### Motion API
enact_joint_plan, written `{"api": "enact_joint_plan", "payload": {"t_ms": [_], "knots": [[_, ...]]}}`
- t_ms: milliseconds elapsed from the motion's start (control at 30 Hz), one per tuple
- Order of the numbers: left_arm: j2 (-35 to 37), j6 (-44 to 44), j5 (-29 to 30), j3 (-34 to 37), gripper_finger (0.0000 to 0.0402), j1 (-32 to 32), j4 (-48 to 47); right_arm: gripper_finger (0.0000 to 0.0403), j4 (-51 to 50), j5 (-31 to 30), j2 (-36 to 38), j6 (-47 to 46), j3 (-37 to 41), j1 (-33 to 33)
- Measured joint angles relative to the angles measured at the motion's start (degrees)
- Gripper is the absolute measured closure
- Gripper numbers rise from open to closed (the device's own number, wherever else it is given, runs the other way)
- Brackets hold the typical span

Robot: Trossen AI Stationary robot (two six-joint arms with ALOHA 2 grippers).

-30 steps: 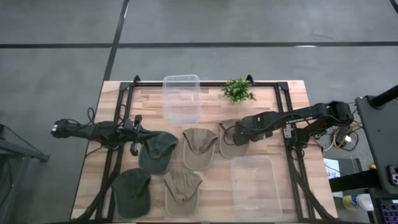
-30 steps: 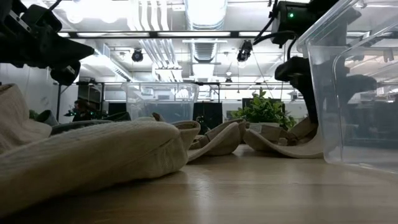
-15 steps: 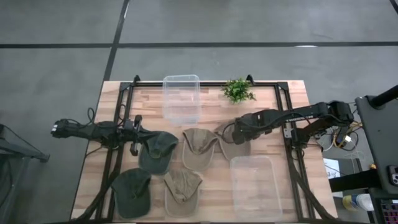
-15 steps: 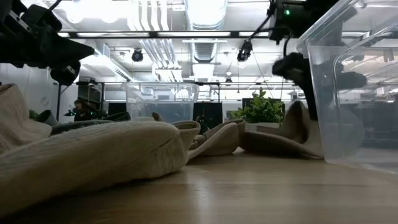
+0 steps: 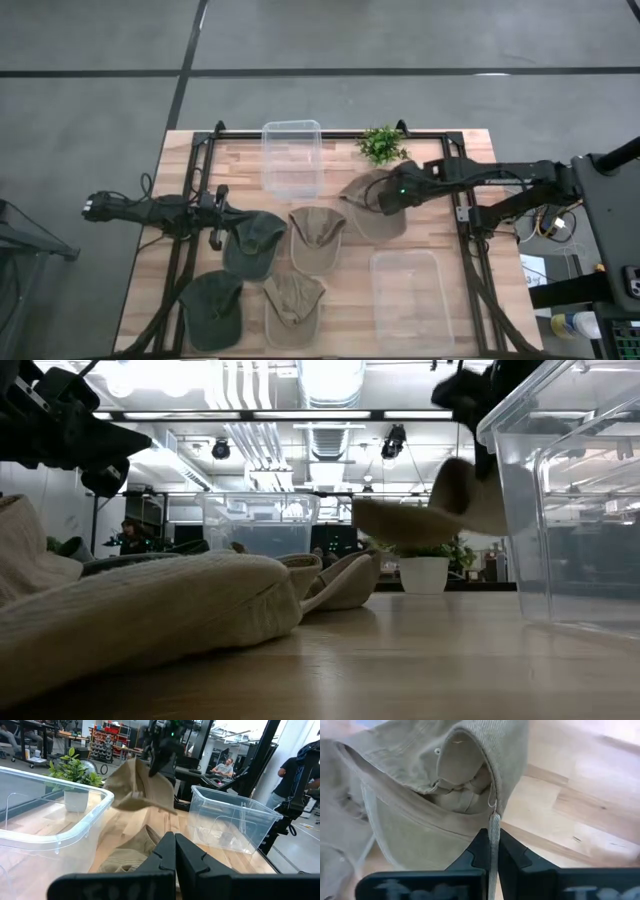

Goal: Pick & Place hat
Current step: Put the top right brown cap into the top transparent bin

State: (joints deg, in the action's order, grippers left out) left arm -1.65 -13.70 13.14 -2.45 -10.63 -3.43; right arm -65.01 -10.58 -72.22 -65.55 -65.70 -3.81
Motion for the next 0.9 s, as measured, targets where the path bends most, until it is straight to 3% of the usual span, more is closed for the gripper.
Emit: {"api": "enact_joint_plan", "payload": {"t_ms": [300,467,700,900], "knots": [[0.0,-0.01,0.0,-0.01,0.0401,0.0,0.0,0.0393,-7.34,0.58,3.97,-0.23,-10.71,0.48],[0.0,0.0,-0.01,-0.01,0.0401,0.0,0.01,0.0392,-11.76,4.72,5.61,-1.61,-16.92,1.13],[0.0,0.01,0.01,0.0,0.0401,0.0,0.01,0.0391,-20.4,12.87,5.83,-11.43,-20.56,6.4],[-0.01,0.0,-0.01,0.0,0.0401,0.0,0.01,0.0391,-20.37,20.21,5.21,-23.23,-20.61,14.42]]}}
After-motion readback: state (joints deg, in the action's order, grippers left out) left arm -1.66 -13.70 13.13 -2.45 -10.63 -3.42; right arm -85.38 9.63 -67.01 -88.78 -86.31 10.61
